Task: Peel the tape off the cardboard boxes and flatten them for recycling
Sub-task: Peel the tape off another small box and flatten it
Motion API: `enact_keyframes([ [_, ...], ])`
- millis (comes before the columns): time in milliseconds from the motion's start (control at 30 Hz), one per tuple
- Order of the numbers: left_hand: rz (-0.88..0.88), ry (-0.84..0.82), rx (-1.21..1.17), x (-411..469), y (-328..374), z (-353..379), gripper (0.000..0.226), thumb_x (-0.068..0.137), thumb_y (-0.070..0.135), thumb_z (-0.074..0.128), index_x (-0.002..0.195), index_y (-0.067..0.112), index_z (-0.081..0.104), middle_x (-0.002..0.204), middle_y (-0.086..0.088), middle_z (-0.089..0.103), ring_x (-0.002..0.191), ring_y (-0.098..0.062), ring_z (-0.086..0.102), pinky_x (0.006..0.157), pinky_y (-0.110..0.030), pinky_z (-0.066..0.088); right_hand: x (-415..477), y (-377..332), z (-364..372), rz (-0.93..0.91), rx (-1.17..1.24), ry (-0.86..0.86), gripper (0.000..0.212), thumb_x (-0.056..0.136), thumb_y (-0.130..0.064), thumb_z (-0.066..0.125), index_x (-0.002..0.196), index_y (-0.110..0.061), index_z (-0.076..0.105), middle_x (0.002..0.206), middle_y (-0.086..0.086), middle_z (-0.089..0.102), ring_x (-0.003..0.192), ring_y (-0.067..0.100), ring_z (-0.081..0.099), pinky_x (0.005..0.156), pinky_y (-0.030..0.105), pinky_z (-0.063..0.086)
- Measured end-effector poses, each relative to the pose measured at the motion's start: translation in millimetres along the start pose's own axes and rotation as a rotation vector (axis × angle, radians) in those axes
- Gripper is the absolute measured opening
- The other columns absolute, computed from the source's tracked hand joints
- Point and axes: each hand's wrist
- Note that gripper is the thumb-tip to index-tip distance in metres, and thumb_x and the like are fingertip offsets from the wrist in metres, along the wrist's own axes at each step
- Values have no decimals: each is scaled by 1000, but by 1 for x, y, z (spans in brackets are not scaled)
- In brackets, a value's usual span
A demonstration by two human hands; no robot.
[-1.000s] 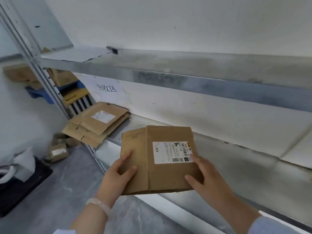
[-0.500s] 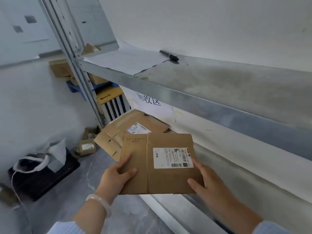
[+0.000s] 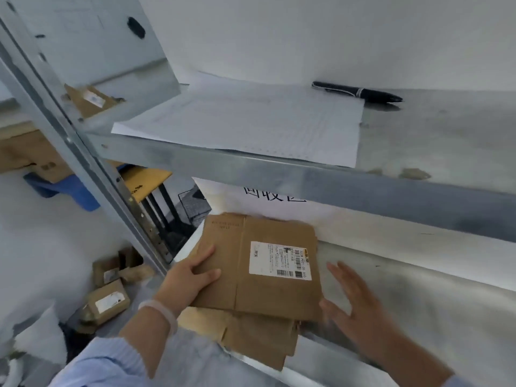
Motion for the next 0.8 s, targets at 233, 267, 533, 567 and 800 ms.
enact_keyframes([
  [233, 94, -135, 284, 82, -19, -25, 55, 87, 34, 70, 135, 46, 47, 138, 6, 45, 106, -12, 50, 85, -21, 44, 11, -42, 34, 79, -68, 20, 69, 89, -63, 41, 144, -56, 0, 142, -44, -16, 142, 3, 16, 114, 29, 21],
  [267, 116, -82, 436, 86, -23, -21, 53, 88, 36, 67, 137, 42, 47, 141, 4, 41, 111, -16, 48, 90, -26, 44, 11, -46, 37, 88, -78, 15, 68, 89, -64, 41, 141, -60, -4, 134, -49, -24, 141, 3, 18, 113, 31, 23],
  [533, 496, -254, 961, 83, -18, 45, 70, 91, 69, 22, 150, 44, -5, 161, 4, -18, 148, -22, -12, 120, -44, -3, 20, -61, 42, 206, -97, 22, 71, 89, -66, 42, 144, -57, -2, 157, -27, -4, 147, 9, 13, 116, 36, 21],
  [567, 495, -277, 1018, 84, -22, 48, 73, 90, 71, 20, 150, 43, -11, 159, 3, -22, 147, -22, -17, 120, -45, -5, 19, -63, 41, 208, -94, 26, 70, 89, -65, 43, 143, -59, -1, 158, -27, -3, 146, 9, 13, 116, 35, 21],
  [800, 526, -269, 1091, 88, -35, 51, 77, 85, 77, 16, 147, 45, -18, 160, 2, -22, 146, -21, -20, 119, -46, -8, 8, -65, 37, 293, -111, 15, 70, 83, -76, 32, 145, -56, 6, 158, -25, -1, 146, 7, 13, 116, 33, 20],
])
Point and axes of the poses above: each hand's wrist, its own x-axis towards the middle knuckle, its own z-axis out of the palm, y = z × x
